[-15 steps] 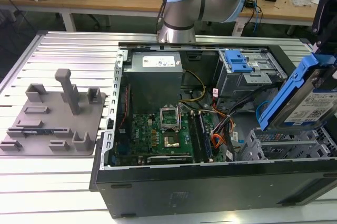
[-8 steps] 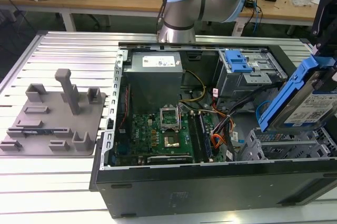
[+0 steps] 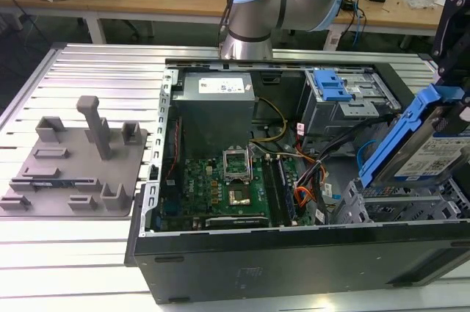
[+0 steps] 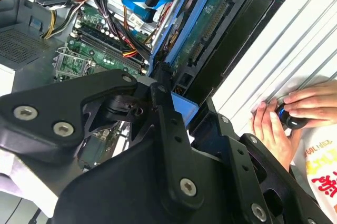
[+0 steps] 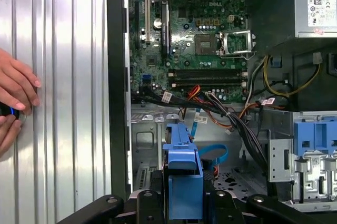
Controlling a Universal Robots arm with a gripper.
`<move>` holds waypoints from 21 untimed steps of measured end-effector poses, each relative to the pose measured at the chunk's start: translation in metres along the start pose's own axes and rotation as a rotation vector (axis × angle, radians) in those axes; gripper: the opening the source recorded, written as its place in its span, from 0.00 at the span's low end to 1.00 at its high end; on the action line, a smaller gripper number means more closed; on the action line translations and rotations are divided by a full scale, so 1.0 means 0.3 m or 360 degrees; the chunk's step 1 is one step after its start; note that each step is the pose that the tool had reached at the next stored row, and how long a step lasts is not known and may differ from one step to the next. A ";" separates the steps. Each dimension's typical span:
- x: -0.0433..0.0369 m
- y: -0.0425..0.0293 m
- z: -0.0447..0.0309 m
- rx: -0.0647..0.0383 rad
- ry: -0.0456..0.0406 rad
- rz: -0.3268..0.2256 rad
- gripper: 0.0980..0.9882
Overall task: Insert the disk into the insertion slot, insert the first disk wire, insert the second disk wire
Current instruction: 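Insert the disk into the insertion slot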
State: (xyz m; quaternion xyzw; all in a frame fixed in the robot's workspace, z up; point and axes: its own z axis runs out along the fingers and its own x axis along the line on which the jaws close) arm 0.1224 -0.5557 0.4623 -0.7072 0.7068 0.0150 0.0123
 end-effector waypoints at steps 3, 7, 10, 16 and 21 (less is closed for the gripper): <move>0.001 0.000 0.008 0.0000 0.0000 0.0000 0.30; 0.002 0.000 0.021 0.0000 0.0000 0.0000 0.30; 0.004 0.000 0.028 -0.0001 0.0000 0.0000 0.30; 0.008 0.000 0.051 -0.0002 0.0001 0.0000 0.30; 0.012 -0.001 0.074 -0.0007 0.0000 0.0000 0.30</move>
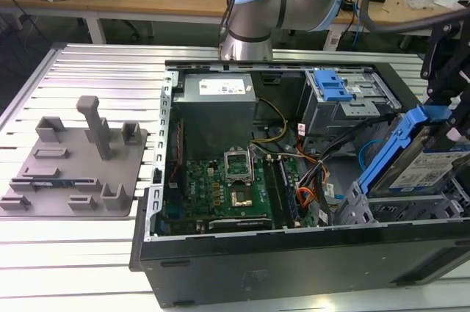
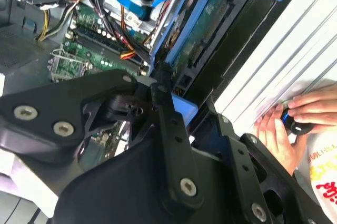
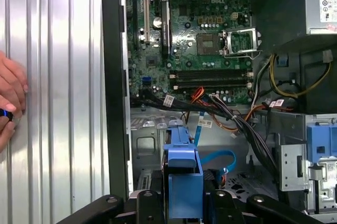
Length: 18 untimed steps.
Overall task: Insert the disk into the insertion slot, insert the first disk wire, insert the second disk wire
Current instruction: 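Insert the disk into the insertion slot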
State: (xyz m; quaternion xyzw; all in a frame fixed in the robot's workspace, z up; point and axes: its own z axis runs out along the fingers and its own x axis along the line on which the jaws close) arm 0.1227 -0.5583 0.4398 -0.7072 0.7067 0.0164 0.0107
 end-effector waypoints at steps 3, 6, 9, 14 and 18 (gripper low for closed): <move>0.003 -0.001 0.034 -0.0005 -0.0001 0.0000 0.30; 0.005 -0.002 0.062 -0.0006 -0.0001 -0.0001 0.30; 0.006 -0.003 0.083 -0.0006 0.0000 -0.0002 0.30; 0.006 -0.004 0.085 -0.0006 0.0000 -0.0001 0.52; 0.006 -0.003 0.085 -0.0006 0.0000 -0.0002 0.59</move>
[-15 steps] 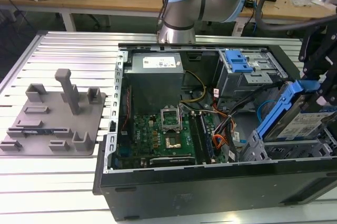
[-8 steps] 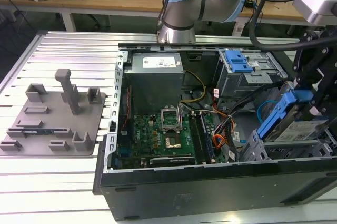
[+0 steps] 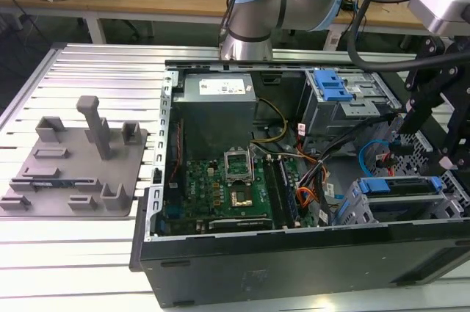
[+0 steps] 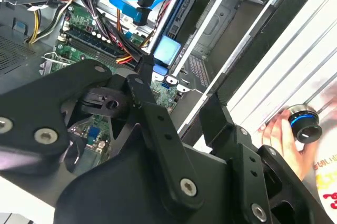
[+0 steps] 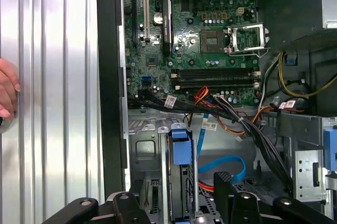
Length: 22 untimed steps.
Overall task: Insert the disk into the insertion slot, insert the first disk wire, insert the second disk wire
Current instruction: 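Insert the disk into the insertion slot, then insert the first disk wire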
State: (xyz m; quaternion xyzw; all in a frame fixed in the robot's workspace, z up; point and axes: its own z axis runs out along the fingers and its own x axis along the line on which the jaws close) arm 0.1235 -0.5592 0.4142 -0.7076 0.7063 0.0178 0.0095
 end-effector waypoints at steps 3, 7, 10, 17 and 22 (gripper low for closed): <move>0.000 0.000 0.000 0.0000 0.0000 0.0000 0.59; 0.000 0.000 0.000 0.0000 0.0000 -0.0001 0.59; 0.000 0.000 0.000 0.0000 0.0000 -0.0001 0.59; 0.000 0.005 0.001 0.0000 0.0002 -0.0001 0.59; -0.034 0.042 0.003 0.0019 0.0166 0.0001 0.59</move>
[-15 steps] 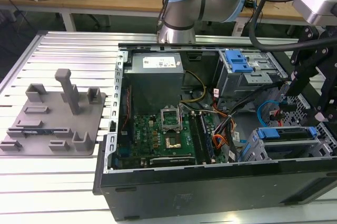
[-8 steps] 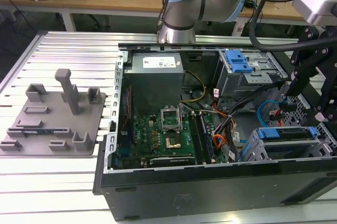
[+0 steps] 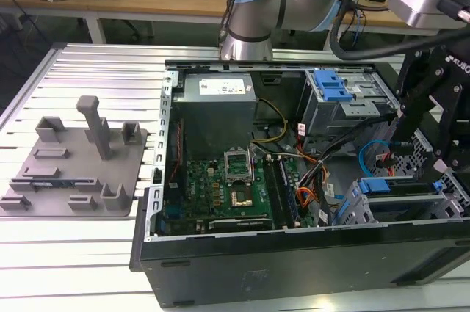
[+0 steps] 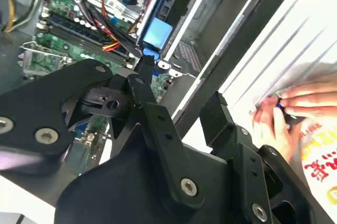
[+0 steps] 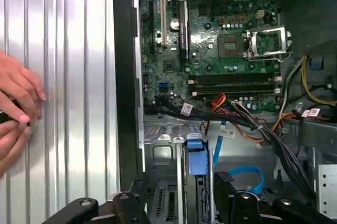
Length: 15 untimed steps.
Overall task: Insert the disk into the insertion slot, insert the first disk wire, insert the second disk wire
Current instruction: 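Insert the first disk wire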
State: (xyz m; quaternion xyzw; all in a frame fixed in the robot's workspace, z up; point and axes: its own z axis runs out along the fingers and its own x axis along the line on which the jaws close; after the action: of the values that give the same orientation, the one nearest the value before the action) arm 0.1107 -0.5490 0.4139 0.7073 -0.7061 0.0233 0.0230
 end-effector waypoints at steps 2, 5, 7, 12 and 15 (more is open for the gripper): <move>-0.019 0.002 0.000 0.0018 0.0001 0.0001 0.59; -0.035 0.005 0.003 0.0073 0.0004 0.0025 0.59; -0.036 0.012 0.005 0.0087 0.0034 0.0031 0.59; -0.037 0.042 0.007 0.0091 0.0143 0.0028 0.59; -0.065 0.049 0.008 0.0091 0.0209 0.0026 0.59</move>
State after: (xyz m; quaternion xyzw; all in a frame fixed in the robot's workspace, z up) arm 0.0959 -0.5298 0.4103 0.6989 -0.7079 0.0900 0.0488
